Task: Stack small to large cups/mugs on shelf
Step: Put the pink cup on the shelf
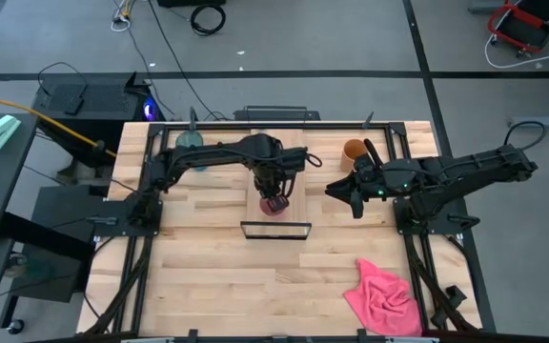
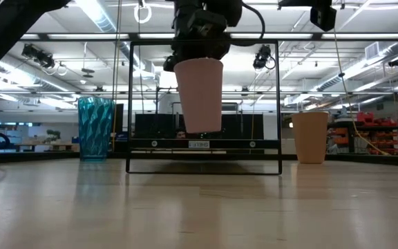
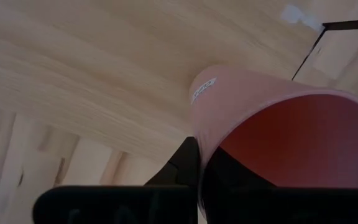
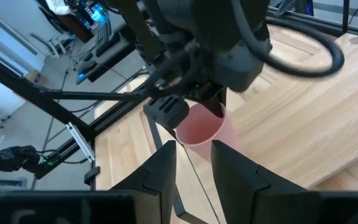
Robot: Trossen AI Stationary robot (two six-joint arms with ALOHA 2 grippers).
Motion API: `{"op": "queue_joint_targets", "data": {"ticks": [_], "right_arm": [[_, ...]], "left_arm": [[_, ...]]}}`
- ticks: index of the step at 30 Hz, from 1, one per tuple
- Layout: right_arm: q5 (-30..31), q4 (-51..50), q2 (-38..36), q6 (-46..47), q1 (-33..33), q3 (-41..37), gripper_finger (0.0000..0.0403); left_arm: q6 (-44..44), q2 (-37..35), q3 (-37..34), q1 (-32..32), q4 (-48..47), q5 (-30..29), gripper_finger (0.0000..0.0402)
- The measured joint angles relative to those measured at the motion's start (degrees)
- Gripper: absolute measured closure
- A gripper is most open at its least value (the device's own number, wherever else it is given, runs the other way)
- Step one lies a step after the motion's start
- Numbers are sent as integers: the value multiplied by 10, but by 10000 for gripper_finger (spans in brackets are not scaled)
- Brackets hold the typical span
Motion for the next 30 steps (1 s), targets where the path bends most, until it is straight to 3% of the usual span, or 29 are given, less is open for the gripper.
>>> {"op": "queue_joint_targets", "data": {"ticks": [12, 30], "right_arm": [[0, -3, 0, -4, 0, 0, 294], [0, -3, 0, -5, 0, 0, 294]], "left_arm": [[5, 16, -1, -6, -12, -2, 393], [6, 16, -1, -2, 3, 14, 356]]}}
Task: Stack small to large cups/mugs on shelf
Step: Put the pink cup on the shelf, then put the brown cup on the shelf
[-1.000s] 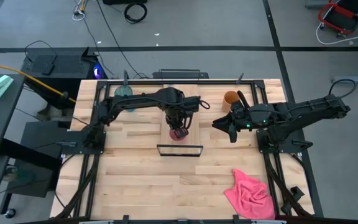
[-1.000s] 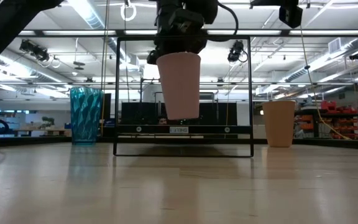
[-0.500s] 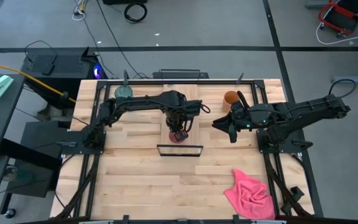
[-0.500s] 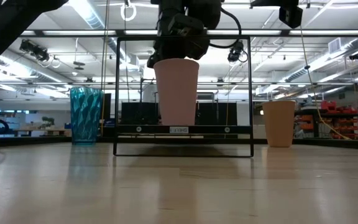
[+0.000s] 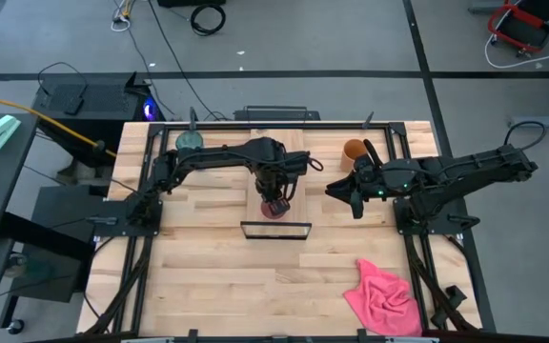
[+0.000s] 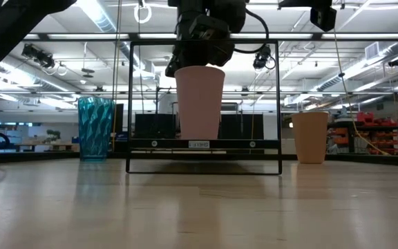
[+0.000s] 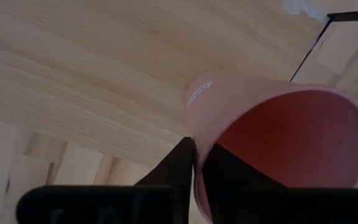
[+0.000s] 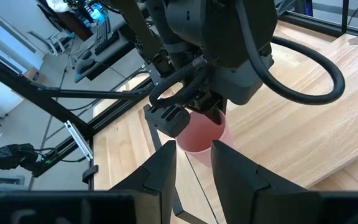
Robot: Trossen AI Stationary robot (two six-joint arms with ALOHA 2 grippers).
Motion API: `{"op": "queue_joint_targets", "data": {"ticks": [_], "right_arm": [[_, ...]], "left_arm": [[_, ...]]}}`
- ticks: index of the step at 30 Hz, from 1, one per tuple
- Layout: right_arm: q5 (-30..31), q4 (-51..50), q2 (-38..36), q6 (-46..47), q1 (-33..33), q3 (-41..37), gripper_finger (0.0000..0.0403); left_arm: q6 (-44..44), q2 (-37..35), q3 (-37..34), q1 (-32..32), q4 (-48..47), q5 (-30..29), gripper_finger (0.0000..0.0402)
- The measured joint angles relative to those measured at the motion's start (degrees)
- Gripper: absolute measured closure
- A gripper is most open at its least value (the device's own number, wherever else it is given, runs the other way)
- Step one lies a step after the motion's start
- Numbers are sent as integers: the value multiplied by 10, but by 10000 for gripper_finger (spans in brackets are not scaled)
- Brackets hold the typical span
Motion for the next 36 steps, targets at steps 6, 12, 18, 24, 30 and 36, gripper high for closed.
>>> {"op": "queue_joint_targets", "data": {"ticks": [6, 12, 18, 24, 30, 36], "right_arm": [[0, 0, 0, 0, 0, 0, 294], [0, -1, 0, -1, 0, 0, 294], [-1, -1, 0, -6, 0, 0, 294], [-1, -1, 0, -5, 0, 0, 294], [-1, 0, 0, -5, 0, 0, 294], [0, 0, -6, 0, -1, 0, 294]], "left_arm": [[-2, 0, 0, 0, 0, 1, 332], [-6, -2, 14, 1, -8, 1, 307], [-6, -3, 77, 8, -30, 1, 290], [5, -20, 130, 29, -59, 0, 282], [9, -59, 118, 63, -86, -37, 289], [34, -89, 117, 97, -86, -81, 290]]}}
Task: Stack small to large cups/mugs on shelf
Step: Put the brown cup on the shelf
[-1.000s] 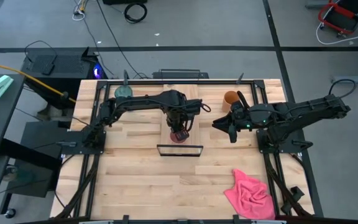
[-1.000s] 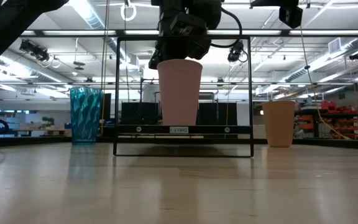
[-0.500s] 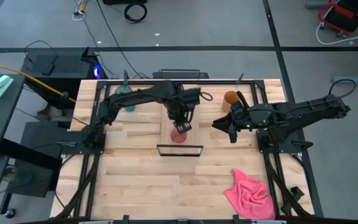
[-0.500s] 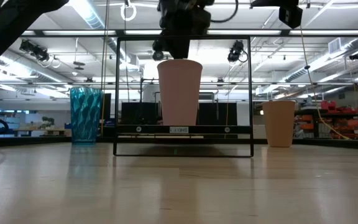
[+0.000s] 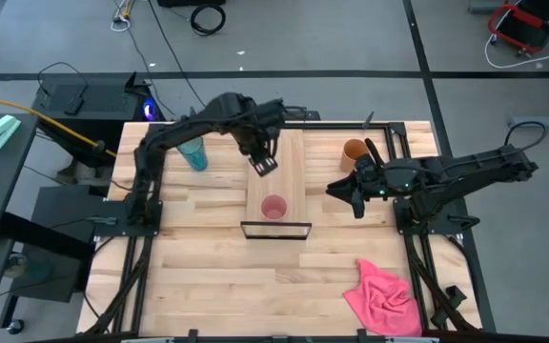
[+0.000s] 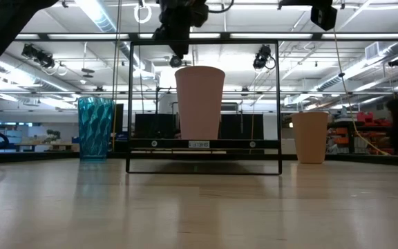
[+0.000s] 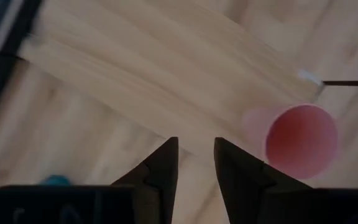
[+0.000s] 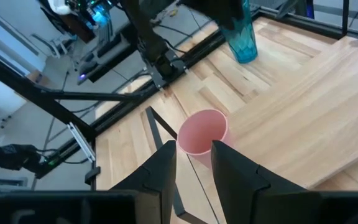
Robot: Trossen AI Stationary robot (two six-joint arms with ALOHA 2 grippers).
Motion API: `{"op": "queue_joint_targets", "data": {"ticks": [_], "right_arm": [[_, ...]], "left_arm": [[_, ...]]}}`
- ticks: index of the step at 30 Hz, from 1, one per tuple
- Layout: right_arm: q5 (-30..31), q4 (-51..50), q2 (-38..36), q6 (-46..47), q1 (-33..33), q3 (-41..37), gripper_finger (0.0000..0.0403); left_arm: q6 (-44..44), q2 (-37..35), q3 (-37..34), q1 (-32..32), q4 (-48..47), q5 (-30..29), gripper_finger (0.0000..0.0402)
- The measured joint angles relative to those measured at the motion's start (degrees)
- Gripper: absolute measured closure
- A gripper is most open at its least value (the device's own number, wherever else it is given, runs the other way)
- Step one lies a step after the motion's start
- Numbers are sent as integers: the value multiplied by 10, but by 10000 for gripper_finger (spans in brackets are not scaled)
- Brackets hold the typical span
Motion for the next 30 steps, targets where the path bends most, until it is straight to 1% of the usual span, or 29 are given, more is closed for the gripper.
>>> {"op": "queue_joint_targets", "data": {"ticks": [4, 9, 14, 18, 21, 24, 28, 30], "right_arm": [[0, -4, -17, -6, -9, 0, 294], [1, -5, -43, -24, -34, 0, 294], [1, -5, -61, -41, -57, 0, 294], [0, -8, -66, -53, -69, 0, 294], [-1, -11, -67, -55, -76, 0, 294], [-16, -11, -68, -56, -81, 0, 294], [-25, -10, -72, -56, -83, 0, 294], [-27, -10, -75, -56, -83, 0, 294]], "left_arm": [[19, -24, 0, 35, 0, -41, 291], [17, -75, 0, 95, 0, -47, 296], [2, -160, 0, 150, 0, -47, 296], [-37, -245, 0, 165, 0, -47, 301], [-71, -313, 0, 149, 0, -48, 305], [-111, -369, 0, 111, 0, -62, 309], [-167, -421, 0, 33, 0, -109, 315], [-189, -442, -13, -7, 1, -139, 319]]}}
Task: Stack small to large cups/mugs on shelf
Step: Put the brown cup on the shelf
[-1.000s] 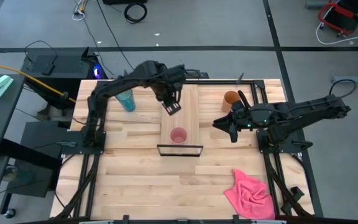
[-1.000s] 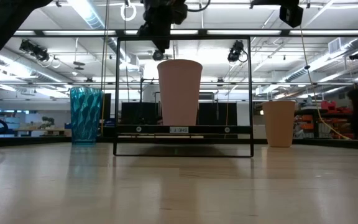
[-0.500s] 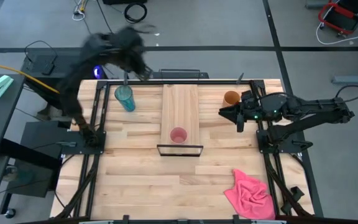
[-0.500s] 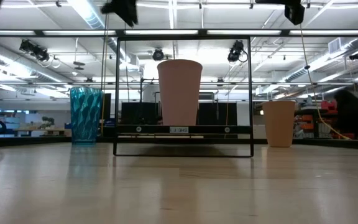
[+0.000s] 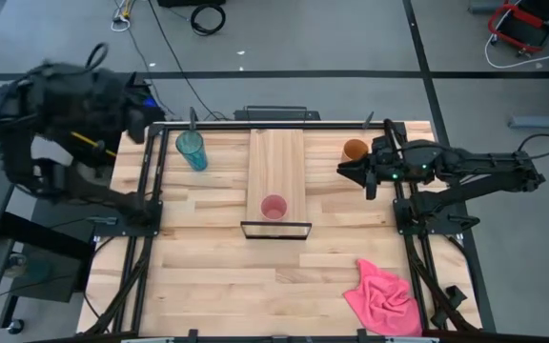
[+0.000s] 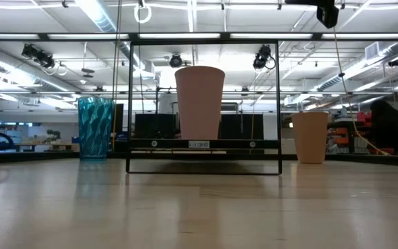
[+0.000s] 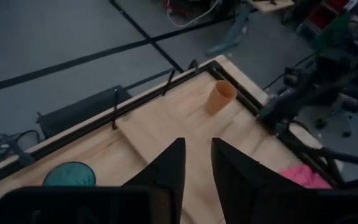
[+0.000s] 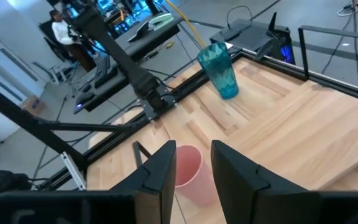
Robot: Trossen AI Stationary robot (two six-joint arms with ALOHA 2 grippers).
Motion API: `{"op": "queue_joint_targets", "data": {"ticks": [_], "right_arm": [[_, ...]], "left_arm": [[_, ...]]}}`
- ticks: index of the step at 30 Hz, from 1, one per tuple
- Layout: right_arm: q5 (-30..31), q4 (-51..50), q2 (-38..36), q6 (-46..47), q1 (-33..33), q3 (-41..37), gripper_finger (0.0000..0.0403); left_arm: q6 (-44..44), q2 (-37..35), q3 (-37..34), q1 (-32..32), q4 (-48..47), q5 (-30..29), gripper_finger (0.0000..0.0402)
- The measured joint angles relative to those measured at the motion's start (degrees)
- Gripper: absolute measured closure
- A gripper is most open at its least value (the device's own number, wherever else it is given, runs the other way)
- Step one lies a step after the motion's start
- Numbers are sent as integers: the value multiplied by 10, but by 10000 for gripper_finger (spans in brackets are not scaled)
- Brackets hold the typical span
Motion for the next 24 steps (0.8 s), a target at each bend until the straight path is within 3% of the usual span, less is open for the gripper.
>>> {"op": "queue_joint_targets", "data": {"ticks": [4, 9, 14, 19, 24], "right_arm": [[-12, 1, -5, 4, 0, 0, 294], [-12, 0, -5, 4, 2, 0, 294], [-22, 0, -5, 14, 2, 0, 294], [-22, -8, -7, 34, -15, 2, 294], [-9, -156, 11, 63, -106, 57, 294]], "left_arm": [[-20, -61, -101, -55, -1, -75, 326], [-57, -150, -294, -64, 34, -160, 331], [-77, -237, -494, -70, 205, -132, 332], [-63, -287, -639, -89, 363, -86, 335], [-106, -299, -733, -116, 405, -84, 329]]}}
